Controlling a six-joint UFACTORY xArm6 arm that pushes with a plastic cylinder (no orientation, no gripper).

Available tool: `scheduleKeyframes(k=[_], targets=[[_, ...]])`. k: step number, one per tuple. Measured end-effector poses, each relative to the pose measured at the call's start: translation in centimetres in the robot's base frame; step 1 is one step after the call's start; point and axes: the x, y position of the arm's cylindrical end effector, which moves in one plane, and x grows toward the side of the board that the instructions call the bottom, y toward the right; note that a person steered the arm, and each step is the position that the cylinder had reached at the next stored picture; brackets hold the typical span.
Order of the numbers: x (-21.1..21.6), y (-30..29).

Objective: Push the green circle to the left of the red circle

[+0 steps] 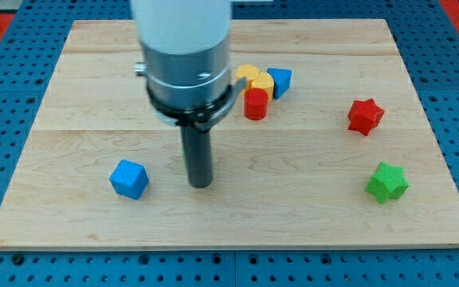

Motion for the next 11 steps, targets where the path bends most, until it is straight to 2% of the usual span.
scheduleKeyframes(k=[1, 5, 7, 11], targets=[[0.4, -0.7], [-5.7, -1.2], [-6.2, -1.3], [-11.1, 0.9]])
